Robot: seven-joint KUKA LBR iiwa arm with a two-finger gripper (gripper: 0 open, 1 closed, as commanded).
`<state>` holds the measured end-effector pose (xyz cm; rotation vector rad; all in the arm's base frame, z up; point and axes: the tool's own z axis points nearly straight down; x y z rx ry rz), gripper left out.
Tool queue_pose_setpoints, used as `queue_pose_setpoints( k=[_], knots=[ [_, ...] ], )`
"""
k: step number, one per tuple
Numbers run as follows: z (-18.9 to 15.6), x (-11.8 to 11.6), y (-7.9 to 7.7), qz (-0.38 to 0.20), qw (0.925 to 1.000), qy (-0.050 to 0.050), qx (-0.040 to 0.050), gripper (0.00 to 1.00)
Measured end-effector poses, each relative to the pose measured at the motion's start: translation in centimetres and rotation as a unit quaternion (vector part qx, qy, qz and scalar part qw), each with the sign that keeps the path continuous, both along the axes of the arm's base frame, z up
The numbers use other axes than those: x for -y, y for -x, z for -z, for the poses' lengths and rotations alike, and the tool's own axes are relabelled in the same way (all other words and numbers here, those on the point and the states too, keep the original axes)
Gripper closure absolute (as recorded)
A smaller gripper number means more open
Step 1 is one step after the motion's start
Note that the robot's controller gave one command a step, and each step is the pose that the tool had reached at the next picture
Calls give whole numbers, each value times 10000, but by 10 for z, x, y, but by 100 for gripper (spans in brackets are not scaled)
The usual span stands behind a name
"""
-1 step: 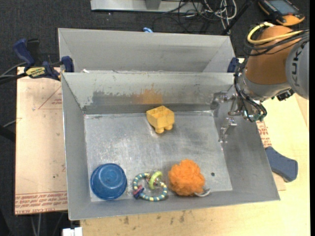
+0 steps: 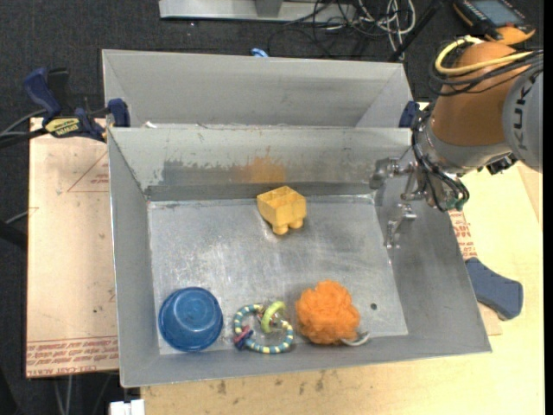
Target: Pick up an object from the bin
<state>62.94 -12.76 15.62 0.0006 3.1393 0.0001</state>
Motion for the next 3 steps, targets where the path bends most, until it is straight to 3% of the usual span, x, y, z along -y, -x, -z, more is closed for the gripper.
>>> queue_pose_setpoints(
  k=[1,2,3],
  knots=[
    [26,-23,16,-397,9992,19,37,0],
    [14,-95,-8,-1793,9838,-6,-11,0],
    [14,-93,4,-2025,9793,-1,20,0]
  ],
)
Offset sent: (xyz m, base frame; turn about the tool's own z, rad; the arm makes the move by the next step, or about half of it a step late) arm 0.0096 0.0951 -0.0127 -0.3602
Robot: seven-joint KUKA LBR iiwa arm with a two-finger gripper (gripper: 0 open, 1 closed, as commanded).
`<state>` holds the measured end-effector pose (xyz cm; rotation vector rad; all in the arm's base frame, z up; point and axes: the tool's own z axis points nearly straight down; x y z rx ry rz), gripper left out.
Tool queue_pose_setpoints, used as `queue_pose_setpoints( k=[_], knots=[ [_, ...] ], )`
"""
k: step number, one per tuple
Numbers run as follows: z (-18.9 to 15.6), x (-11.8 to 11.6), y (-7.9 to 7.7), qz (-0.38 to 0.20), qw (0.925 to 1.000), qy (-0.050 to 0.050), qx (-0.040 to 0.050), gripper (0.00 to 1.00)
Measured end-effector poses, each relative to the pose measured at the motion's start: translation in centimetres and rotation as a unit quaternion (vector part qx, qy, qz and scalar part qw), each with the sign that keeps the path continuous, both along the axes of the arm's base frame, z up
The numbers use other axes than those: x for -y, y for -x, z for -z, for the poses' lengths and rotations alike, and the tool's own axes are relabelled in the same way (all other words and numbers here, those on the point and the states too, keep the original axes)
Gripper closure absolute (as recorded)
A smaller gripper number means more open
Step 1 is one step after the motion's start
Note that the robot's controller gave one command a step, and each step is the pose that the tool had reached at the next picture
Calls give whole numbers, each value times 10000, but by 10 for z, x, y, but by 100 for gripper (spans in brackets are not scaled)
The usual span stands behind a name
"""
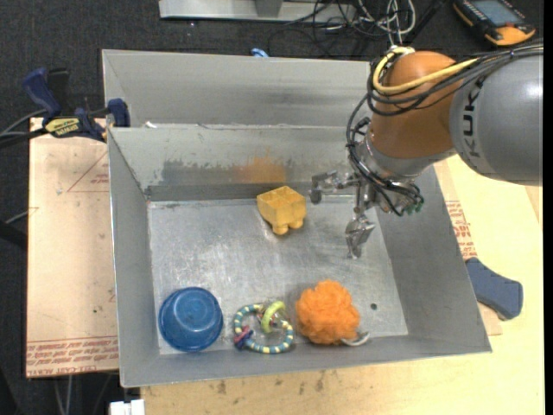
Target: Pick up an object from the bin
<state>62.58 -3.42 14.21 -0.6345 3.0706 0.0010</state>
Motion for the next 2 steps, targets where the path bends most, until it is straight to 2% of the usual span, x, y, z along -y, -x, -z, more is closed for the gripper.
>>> queue_pose_setpoints(
  k=[1,2],
  knots=[
    [54,-58,-29,-55,10000,33,9,0],
    [54,-63,-31,-42,10000,-12,82,100]
  ],
)
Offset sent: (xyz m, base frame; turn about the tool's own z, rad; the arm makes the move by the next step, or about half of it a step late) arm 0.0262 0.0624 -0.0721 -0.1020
